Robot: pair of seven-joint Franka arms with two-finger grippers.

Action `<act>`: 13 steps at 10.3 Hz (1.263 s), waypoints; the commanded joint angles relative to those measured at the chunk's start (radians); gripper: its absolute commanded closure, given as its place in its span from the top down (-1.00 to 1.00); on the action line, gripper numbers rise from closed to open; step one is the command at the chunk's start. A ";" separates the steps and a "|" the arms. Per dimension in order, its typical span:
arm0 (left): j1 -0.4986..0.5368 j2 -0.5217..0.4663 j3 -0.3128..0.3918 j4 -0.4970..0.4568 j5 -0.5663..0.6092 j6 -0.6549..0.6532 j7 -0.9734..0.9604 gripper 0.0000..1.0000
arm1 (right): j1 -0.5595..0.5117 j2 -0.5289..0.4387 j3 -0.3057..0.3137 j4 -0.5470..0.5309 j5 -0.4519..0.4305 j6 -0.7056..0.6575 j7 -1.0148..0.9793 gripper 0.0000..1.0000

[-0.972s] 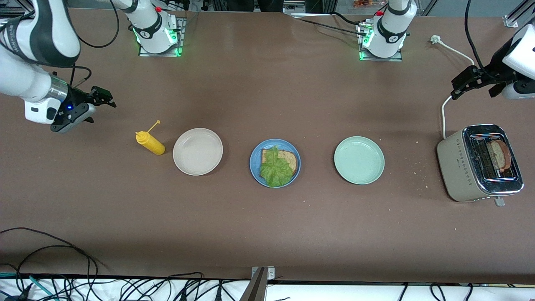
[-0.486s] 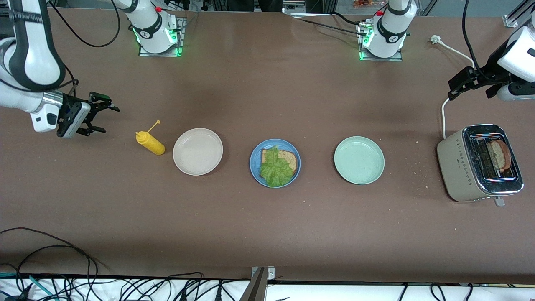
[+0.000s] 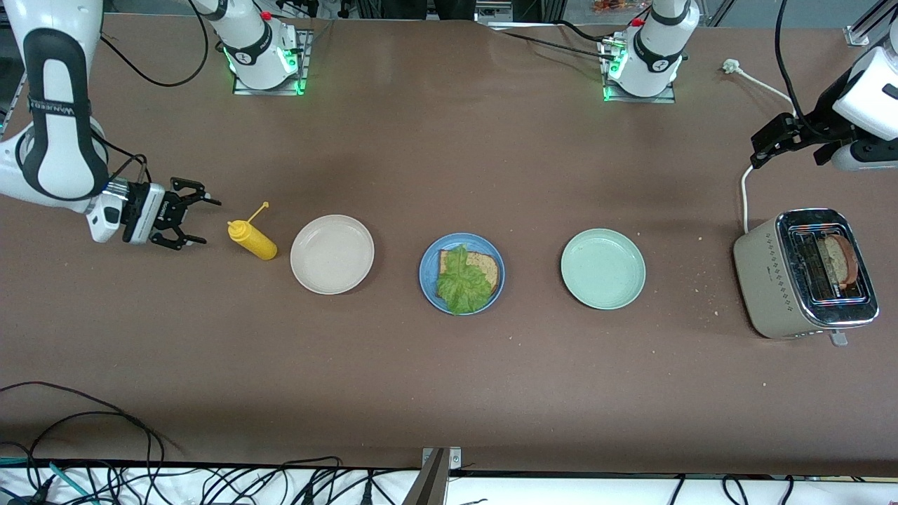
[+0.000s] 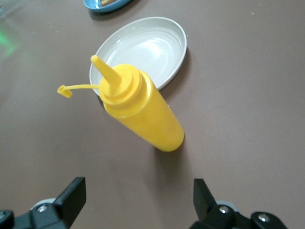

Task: Make sandwich in blue plate with both arms
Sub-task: 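Grasp the yellow mustard bottle with the right gripper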

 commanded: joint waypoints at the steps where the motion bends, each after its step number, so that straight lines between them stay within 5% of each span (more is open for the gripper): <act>1: 0.000 0.013 -0.001 0.025 -0.015 -0.033 0.007 1.00 | -0.031 0.188 0.005 0.117 0.187 -0.186 -0.249 1.00; 8: 0.003 0.015 -0.001 0.031 -0.015 -0.032 0.007 1.00 | -0.076 0.259 0.051 0.179 0.286 -0.370 -0.385 1.00; 9: 0.003 0.015 -0.001 0.031 -0.015 -0.032 0.007 1.00 | -0.076 0.259 0.051 0.179 0.287 -0.374 -0.391 0.78; 11: 0.003 0.015 -0.001 0.031 -0.015 -0.032 0.007 1.00 | -0.076 0.259 0.053 0.180 0.289 -0.372 -0.413 -0.51; 13: 0.006 0.016 0.001 0.033 -0.017 -0.029 0.007 1.00 | -0.076 0.263 0.056 0.208 0.289 -0.372 -0.395 -0.71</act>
